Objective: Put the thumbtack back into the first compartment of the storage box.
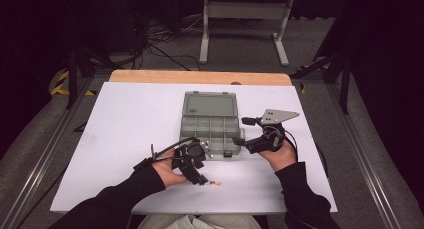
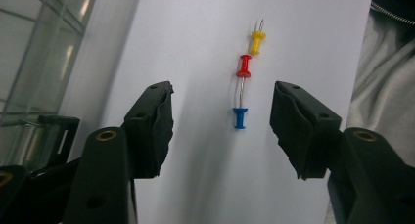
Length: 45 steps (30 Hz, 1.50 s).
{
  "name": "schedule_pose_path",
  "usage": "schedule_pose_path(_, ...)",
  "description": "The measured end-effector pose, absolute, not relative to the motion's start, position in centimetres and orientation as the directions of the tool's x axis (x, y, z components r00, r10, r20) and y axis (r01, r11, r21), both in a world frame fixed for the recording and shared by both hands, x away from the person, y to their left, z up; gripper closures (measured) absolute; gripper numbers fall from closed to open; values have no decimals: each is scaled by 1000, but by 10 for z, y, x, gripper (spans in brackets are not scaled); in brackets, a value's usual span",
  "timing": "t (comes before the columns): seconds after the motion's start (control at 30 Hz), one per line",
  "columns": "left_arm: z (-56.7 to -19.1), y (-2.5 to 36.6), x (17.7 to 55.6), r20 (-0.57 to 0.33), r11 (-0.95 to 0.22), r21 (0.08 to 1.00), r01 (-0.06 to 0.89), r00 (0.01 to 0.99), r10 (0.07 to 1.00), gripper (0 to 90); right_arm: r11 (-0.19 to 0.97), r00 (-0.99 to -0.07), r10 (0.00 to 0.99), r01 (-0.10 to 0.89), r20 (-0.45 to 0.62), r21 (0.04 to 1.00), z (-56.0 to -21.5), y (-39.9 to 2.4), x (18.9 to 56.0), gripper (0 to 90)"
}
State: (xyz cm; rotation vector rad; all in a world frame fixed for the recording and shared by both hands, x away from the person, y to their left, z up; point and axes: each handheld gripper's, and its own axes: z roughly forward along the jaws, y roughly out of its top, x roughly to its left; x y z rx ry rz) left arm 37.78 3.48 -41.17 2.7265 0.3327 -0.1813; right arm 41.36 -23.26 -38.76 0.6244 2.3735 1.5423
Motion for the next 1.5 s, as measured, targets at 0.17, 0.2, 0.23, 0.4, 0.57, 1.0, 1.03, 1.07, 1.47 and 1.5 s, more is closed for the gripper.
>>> schedule_pose_path(0.17,-417,33,375,-186,-902,349,253,962,198,454,352,-880,474,223,32,909,-388,-232,414,169)
schedule_pose_path(0.2,-418,32,374,-189,-903,347,253,962,197,457,354,-881,472,223,33,908,-388,-232,414,169)
schedule_pose_path(0.23,-419,32,374,-194,-904,345,252,962,194,459,355,-882,470,223,33,908,-389,-231,414,169)
schedule_pose_path(0.4,-423,30,372,-194,-906,339,253,961,196,471,359,-883,467,226,35,906,-390,-230,414,169)
schedule_pose_path(0.57,-429,29,370,-197,-905,340,255,960,197,483,353,-881,473,222,32,909,-388,-233,414,168)
schedule_pose_path(1.0,-427,26,360,-119,-917,322,238,970,210,548,361,-881,472,225,30,905,-388,-232,414,169)
schedule_pose_path(1.03,-428,26,359,-116,-914,326,241,970,214,558,361,-881,472,225,30,905,-388,-232,414,168)
schedule_pose_path(1.07,-428,26,359,-108,-918,321,234,972,210,568,362,-881,472,225,30,905,-388,-232,414,169)
schedule_pose_path(1.47,-427,22,353,-29,-932,294,212,977,213,713,360,-883,468,230,38,904,-389,-233,415,169)
schedule_pose_path(1.5,-427,22,353,-30,-932,293,214,976,215,731,359,-883,468,230,39,904,-389,-233,415,169)
